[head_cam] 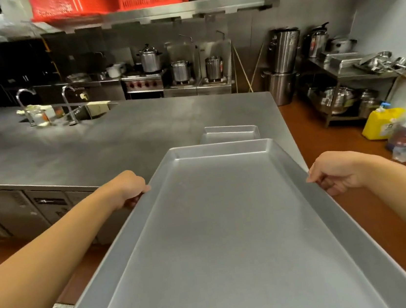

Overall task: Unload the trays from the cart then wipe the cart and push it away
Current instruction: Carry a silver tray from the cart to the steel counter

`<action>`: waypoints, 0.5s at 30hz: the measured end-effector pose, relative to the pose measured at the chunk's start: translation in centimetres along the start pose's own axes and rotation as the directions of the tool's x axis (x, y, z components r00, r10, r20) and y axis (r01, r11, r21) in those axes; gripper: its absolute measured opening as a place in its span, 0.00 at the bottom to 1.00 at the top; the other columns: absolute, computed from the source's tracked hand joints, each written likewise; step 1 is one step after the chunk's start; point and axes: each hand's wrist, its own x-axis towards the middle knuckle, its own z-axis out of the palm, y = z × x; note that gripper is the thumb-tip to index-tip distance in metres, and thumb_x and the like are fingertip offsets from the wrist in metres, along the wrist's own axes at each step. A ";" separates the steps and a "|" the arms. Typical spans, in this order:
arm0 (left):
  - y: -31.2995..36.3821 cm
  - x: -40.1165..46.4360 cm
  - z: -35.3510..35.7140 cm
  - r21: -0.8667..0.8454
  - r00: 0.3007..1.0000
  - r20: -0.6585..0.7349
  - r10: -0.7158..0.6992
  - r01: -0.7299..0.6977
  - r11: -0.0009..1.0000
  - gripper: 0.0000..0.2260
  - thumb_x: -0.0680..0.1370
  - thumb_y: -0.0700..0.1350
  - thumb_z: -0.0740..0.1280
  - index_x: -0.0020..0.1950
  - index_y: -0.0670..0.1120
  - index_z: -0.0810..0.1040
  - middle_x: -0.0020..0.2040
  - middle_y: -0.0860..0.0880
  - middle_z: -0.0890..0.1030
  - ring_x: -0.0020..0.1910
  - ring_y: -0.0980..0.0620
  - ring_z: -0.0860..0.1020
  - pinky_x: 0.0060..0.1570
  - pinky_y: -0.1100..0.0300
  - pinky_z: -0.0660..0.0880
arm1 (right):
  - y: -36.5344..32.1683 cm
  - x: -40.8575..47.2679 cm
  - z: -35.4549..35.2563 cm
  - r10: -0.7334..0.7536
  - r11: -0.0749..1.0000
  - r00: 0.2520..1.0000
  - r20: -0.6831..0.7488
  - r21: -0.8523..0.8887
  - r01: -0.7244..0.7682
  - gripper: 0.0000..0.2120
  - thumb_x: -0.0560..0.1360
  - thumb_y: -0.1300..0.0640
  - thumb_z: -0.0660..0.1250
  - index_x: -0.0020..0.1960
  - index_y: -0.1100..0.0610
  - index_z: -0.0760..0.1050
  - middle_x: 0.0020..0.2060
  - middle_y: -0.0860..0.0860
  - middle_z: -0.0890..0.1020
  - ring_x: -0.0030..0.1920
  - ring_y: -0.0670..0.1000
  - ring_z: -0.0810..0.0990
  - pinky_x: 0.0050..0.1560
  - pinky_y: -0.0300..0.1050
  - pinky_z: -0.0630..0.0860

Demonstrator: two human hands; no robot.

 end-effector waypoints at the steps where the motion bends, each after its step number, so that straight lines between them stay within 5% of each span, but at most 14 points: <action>1: 0.7 1.5 -0.1 0.012 1.000 0.004 -0.007 0.007 1.000 0.14 0.82 0.38 0.66 0.37 0.39 0.72 0.27 0.43 0.71 0.25 0.48 0.68 0.28 0.61 0.67 | -0.6 1.1 -0.1 0.006 1.000 1.000 -0.012 0.014 -0.006 0.13 0.78 0.69 0.66 0.62 0.67 0.76 0.55 0.66 0.84 0.53 0.65 0.86 0.54 0.60 0.83; 4: 2.3 5.8 -0.5 0.021 0.999 0.039 -0.036 0.035 0.999 0.16 0.82 0.39 0.66 0.34 0.40 0.71 0.23 0.45 0.69 0.24 0.48 0.67 0.30 0.60 0.67 | -2.3 4.6 -1.0 0.019 0.999 1.000 -0.011 0.029 -0.018 0.12 0.79 0.69 0.65 0.62 0.68 0.76 0.57 0.68 0.83 0.52 0.65 0.85 0.44 0.54 0.84; 8: 4.4 11.9 -0.5 0.015 0.998 0.056 -0.030 0.029 0.999 0.16 0.82 0.39 0.66 0.34 0.41 0.69 0.27 0.44 0.68 0.25 0.47 0.66 0.33 0.55 0.65 | -4.3 10.0 -2.1 0.033 0.999 0.999 -0.009 0.013 -0.033 0.13 0.79 0.69 0.64 0.63 0.70 0.76 0.58 0.68 0.82 0.54 0.66 0.85 0.48 0.56 0.84; 12: 6.8 17.2 0.9 0.035 0.997 0.077 -0.022 0.020 0.999 0.16 0.81 0.36 0.65 0.33 0.40 0.70 0.24 0.45 0.69 0.23 0.48 0.66 0.25 0.60 0.65 | -5.7 15.7 -3.2 0.064 0.997 0.998 0.015 -0.045 -0.063 0.09 0.79 0.70 0.63 0.57 0.73 0.77 0.42 0.65 0.84 0.38 0.59 0.84 0.38 0.50 0.82; 15: 8.8 21.8 2.5 0.043 0.994 0.106 -0.024 0.020 0.999 0.18 0.81 0.35 0.64 0.31 0.40 0.68 0.22 0.45 0.68 0.21 0.48 0.66 0.24 0.62 0.66 | -6.6 20.7 -4.3 0.086 0.994 0.996 0.028 -0.074 -0.083 0.05 0.78 0.70 0.63 0.51 0.69 0.78 0.38 0.62 0.83 0.37 0.57 0.83 0.38 0.49 0.81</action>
